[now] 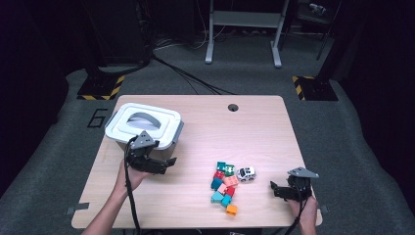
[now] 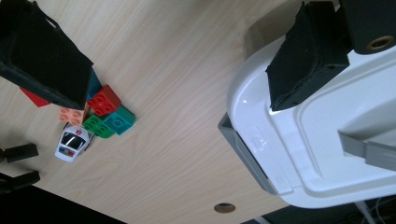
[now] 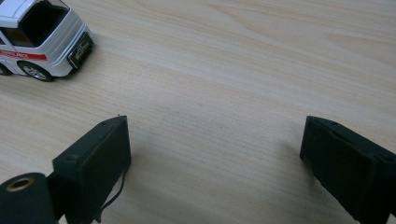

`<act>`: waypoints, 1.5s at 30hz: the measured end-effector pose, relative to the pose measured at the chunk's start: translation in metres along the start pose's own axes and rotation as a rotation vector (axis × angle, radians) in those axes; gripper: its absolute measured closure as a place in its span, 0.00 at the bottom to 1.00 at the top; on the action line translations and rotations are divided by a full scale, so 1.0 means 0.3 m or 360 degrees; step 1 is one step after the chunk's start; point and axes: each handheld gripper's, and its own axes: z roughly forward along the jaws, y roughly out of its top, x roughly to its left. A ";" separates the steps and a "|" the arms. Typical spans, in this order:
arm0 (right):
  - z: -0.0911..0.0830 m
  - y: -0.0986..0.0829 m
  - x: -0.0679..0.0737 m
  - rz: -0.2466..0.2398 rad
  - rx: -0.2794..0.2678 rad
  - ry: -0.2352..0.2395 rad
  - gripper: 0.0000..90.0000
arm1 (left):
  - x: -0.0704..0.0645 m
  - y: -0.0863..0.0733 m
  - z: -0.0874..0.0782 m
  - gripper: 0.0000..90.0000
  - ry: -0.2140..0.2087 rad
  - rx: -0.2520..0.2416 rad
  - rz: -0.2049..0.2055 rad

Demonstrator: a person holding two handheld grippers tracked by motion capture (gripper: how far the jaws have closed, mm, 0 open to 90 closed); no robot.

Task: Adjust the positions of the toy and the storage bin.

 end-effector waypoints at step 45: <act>0.001 0.000 0.000 0.0002 -0.0002 -0.0004 0.09 | 0.563 -0.088 -0.127 0.07 0.0477 0.0143 -0.0347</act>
